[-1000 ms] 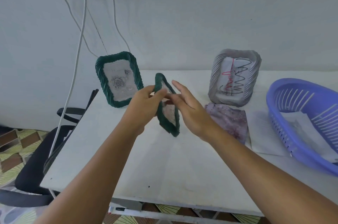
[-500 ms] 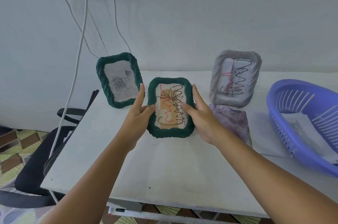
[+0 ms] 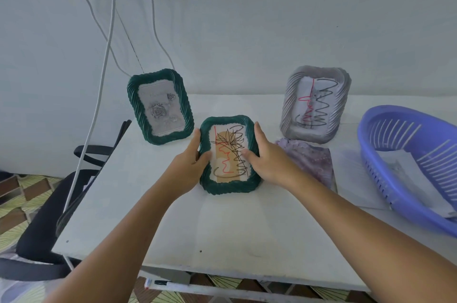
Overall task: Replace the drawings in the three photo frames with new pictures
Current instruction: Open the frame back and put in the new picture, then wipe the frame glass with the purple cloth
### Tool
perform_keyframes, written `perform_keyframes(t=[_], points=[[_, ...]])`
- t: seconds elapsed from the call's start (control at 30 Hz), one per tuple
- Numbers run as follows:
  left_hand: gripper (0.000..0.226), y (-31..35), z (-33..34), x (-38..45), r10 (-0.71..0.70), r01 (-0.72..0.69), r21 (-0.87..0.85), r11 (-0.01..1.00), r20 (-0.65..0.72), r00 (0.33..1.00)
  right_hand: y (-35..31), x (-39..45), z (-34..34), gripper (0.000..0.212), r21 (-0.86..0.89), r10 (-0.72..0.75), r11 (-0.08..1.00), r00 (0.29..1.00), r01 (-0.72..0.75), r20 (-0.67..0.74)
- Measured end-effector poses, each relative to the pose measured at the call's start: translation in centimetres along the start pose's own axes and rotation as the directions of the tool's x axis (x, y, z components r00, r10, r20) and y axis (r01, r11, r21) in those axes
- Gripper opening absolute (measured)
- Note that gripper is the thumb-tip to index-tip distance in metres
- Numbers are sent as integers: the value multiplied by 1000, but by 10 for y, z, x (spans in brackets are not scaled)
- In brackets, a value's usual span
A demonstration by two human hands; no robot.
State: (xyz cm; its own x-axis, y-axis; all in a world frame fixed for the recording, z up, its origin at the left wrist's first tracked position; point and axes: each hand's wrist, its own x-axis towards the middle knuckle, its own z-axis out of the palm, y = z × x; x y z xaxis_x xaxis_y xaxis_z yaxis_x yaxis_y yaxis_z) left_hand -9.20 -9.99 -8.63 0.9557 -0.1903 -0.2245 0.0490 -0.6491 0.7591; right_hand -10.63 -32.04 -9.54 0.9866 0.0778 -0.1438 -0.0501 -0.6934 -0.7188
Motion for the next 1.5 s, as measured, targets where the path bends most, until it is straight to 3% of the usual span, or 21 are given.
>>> perform_keyframes(t=[0.1,0.17,0.47,0.73,0.87,1.0,1.13,1.27,1.33,1.5], points=[[64,-3,1,2,2,2,195,981,-25,1000,4,6,4,79,-369,-22,929,998,0,-53],[62,-5,2,5,5,4,321,947,-30,1000,6,9,7,75,-514,-6,858,999,-19,-47],[60,-11,9,7,26,-20,547,837,-3,1000,11,8,17,71,-664,-32,747,999,-4,-42],[63,-20,12,5,54,-22,491,871,-50,997,16,0,19,69,-675,-70,737,994,-3,-82],[62,-25,10,11,55,-34,451,892,-34,998,19,-9,7,53,-656,-203,754,948,-8,-245],[61,-26,13,11,73,-40,481,876,-50,996,35,-22,-10,35,-610,-144,786,929,-102,-341],[62,-27,16,11,80,-40,498,866,-59,995,48,-33,-18,34,-557,-39,814,940,-167,-340],[63,-29,17,10,87,-44,501,864,-64,994,43,-35,-20,14,-620,-126,777,939,-107,-320],[64,-30,18,9,88,-36,483,875,-85,993,41,-34,-21,15,-668,-119,734,947,-118,-298],[75,-40,16,6,246,-101,562,821,-190,951,39,-21,-14,12,-442,-87,892,922,-97,-378]])
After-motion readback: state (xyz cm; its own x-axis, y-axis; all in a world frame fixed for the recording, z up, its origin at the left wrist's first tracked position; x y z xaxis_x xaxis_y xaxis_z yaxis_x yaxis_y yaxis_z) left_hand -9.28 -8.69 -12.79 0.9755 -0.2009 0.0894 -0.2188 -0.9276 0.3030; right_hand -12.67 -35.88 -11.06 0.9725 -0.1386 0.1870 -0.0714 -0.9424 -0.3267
